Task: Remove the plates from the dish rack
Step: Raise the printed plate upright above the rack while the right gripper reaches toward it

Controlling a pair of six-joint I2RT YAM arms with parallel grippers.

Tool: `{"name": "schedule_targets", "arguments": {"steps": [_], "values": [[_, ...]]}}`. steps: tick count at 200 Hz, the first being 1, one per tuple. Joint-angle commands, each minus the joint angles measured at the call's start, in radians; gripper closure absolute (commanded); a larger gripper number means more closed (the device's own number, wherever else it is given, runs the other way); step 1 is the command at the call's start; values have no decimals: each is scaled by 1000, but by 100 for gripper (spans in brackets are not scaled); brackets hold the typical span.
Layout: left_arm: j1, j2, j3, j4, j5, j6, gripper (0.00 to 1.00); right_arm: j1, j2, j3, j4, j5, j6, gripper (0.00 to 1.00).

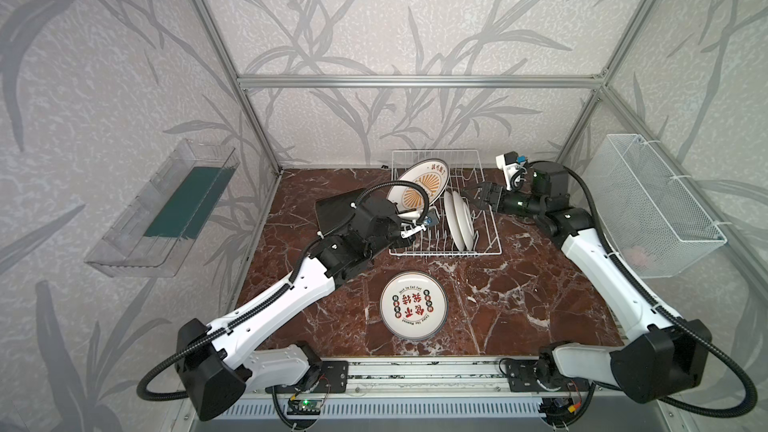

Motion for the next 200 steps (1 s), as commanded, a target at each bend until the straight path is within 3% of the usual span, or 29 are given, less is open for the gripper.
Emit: {"name": "schedule_targets", "arguments": {"steps": [1,28,63,99,131,175,200], "values": [[-26,18,-34,100,-123,201,100,-3,7,31,34,-49,23,1],[-50,29,-99,189,-150,337,100,11,24,35,38,-74,28,1],[-74,35,-124,283,-160,389,100,26,76,52,-15,-81,25,0],[-101,44,-148,292,-157,460,100,41,112,64,-57,-87,8,8],[-110,64,-199,402,-183,510,100,47,145,88,-92,-107,3,25],[-114,81,-195,406,-190,511,100,52,173,107,-112,-111,6,50],[-113,95,-198,417,-196,511,100,57,194,114,-116,-126,16,60]]}}
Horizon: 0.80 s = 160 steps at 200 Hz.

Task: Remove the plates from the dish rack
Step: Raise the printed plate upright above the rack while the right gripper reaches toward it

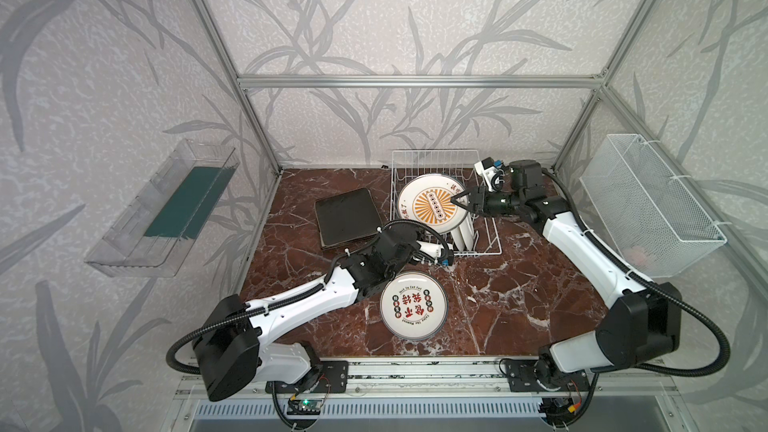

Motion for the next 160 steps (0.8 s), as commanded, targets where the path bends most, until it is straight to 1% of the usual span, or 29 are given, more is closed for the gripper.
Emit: {"name": "schedule_targets", "arguments": {"steps": [1,26,46,60,71,83,89,96,102,113,119,121,130,143,153,160], "values": [[-4,2,3,102,-22,35,100,8,22,31,-25,-34,0,60],[-4,13,3,109,-29,39,100,11,41,39,-34,-37,7,71],[-4,16,3,117,-28,33,100,11,50,42,-32,-44,12,76],[-4,19,5,120,-29,22,100,10,55,44,-25,-47,20,81],[-3,21,3,125,-30,14,100,11,55,44,-13,-50,30,88],[-2,24,-1,131,-36,10,100,9,57,44,10,-65,46,98],[-2,26,-2,134,-41,9,100,8,55,45,24,-74,55,100],[-1,27,-6,143,-47,8,94,3,54,44,34,-82,67,100],[-2,27,-8,150,-50,2,86,-1,51,42,51,-89,79,100],[-2,24,-13,163,-52,-18,69,-7,42,31,92,-97,107,100],[-2,20,-14,172,-51,-34,56,-13,37,22,115,-99,111,100],[-1,19,-15,175,-51,-40,53,-15,34,20,123,-100,134,100],[-2,13,-14,186,-51,-73,42,-25,23,5,159,-101,161,100],[-1,-3,-9,187,-51,-142,32,-41,-1,-19,207,-86,187,100],[3,-19,-1,165,-45,-199,28,-53,-22,-42,248,-69,197,100],[9,-35,6,137,-37,-281,26,-62,-37,-54,270,-53,199,100]]}}
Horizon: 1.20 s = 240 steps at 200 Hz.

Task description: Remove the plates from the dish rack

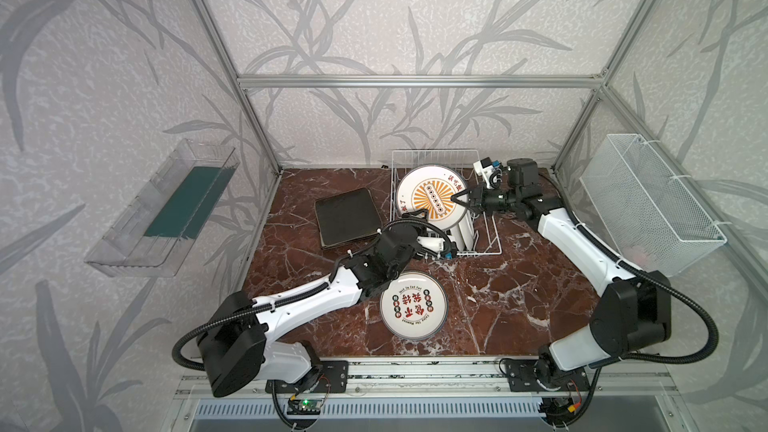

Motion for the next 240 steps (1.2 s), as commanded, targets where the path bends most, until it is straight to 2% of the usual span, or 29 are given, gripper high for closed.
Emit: {"name": "schedule_targets", "arguments": {"steps": [1,5,13,22,38,59,74,90,122,162,202,240], "values": [[12,-59,21,2,10,-190,26,-33,-80,-35,157,2,43,100],[16,-70,31,-23,20,-230,22,-38,-87,-43,167,11,44,100],[28,-93,48,-85,44,-318,9,-49,-101,-58,189,23,46,100],[47,-122,65,-123,75,-419,5,-61,-112,-75,216,29,58,100],[102,-182,71,-134,149,-634,4,-82,-123,-104,270,24,87,100],[242,-256,63,-132,334,-970,4,-94,-126,-125,293,24,87,100],[331,-276,76,-149,415,-1137,4,-96,-127,-130,290,20,61,100],[390,-277,100,-193,494,-1249,4,-96,-134,-137,294,15,26,100],[477,-215,164,-295,731,-1371,2,-96,-156,-157,347,-11,-30,100],[520,-52,265,-383,952,-1467,3,-95,-149,-151,347,-59,-100,100],[518,87,354,-366,1044,-1529,6,-79,-150,-160,368,-78,-119,100],[512,168,422,-363,1091,-1542,13,-61,-149,-162,380,-77,-116,100]]}}
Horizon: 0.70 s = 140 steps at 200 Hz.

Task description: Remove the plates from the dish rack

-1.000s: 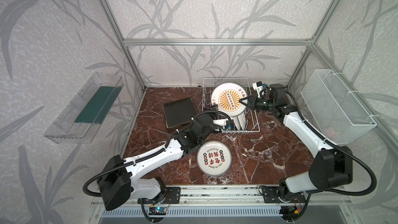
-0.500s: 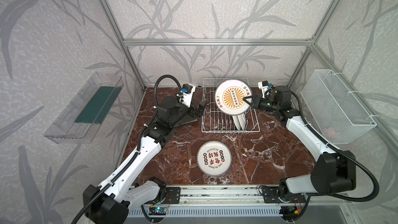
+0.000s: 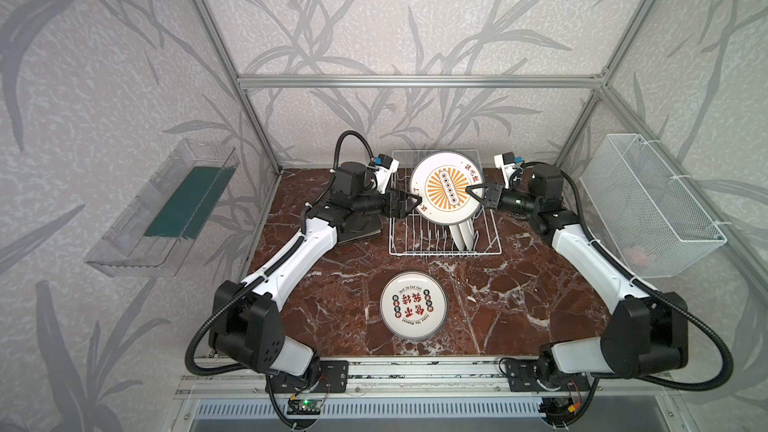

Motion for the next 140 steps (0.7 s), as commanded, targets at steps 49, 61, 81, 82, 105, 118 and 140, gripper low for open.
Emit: {"name": "schedule_targets", "arguments": {"steps": [49,61,81,82,105,118,140], "values": [[-9,34,48,73,93,-83,37,28,-13,-13,96,-45,2,100],[-7,39,50,70,111,-98,44,34,-9,-13,103,-46,4,100],[-9,61,80,22,150,-104,51,48,4,-3,105,-48,11,100],[-9,60,81,20,153,-104,51,49,5,-3,105,-47,11,100],[-8,64,83,17,171,-103,52,63,14,0,114,-44,12,100],[-9,59,78,17,174,-98,55,67,19,0,114,-47,14,100],[-9,54,79,2,196,-81,70,67,25,-4,106,-47,17,100]]}}
